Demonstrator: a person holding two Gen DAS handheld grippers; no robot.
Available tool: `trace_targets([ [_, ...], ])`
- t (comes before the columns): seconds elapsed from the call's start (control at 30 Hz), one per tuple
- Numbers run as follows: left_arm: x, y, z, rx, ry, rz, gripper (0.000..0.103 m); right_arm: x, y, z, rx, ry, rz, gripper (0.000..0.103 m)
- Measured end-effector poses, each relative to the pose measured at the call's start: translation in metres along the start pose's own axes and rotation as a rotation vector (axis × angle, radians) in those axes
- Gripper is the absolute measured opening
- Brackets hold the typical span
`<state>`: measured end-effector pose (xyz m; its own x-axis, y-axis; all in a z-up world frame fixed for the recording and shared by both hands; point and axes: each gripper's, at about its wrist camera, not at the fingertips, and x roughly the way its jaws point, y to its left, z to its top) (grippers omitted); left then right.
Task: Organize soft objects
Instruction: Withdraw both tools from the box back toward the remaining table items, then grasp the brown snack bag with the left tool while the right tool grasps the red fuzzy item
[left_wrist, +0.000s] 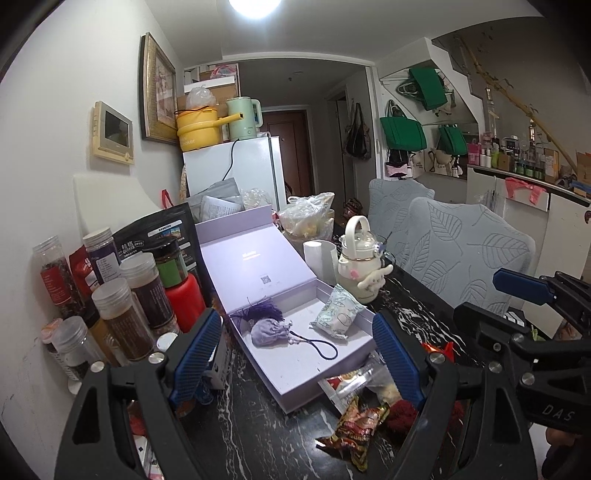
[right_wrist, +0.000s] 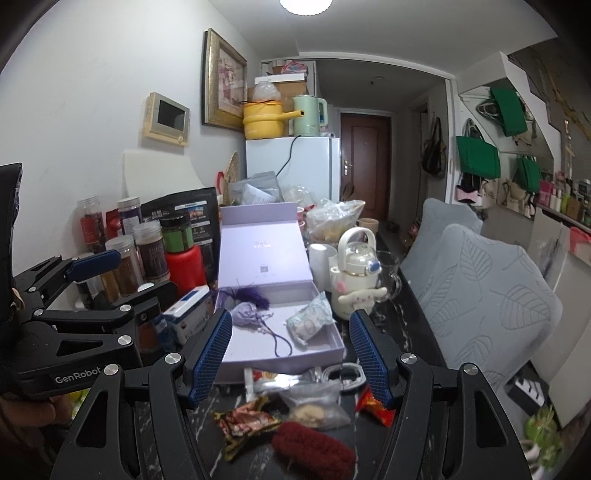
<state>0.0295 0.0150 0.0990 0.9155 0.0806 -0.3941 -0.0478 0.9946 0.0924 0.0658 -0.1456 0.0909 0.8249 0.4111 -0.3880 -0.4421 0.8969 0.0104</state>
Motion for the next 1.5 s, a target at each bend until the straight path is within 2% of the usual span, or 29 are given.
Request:
trace_targets([
  [0.33,-0.021,-0.011,-0.028,0.027,0.009,-0.046,0.084,-0.02,0.002,-0.032,0.03,0.023,-0.016,0.067],
  [0.57,-0.024,-0.014,-0.049,0.013,0.048,-0.107,0.084,-0.029,0.002,-0.059,0.068,0.064,-0.02,0.067],
  [0.9,-0.012,-0.018,-0.083,-0.014,0.133,-0.19,0.084,-0.03,0.002,-0.094,0.084,0.103,-0.019,0.068],
  [1.2,0.002,-0.026,-0.104,-0.007,0.185,-0.234,0.084,-0.017,-0.004,-0.125,0.124,0.153,-0.008,0.07],
  [1.4,0.015,-0.032,-0.114,0.003,0.223,-0.265,0.084,-0.006,-0.012,-0.147,0.165,0.204,0.003,0.073],
  [1.5,0.024,-0.033,-0.118,-0.002,0.249,-0.274,0.084,-0.001,-0.017,-0.157,0.189,0.223,0.007,0.077],
])
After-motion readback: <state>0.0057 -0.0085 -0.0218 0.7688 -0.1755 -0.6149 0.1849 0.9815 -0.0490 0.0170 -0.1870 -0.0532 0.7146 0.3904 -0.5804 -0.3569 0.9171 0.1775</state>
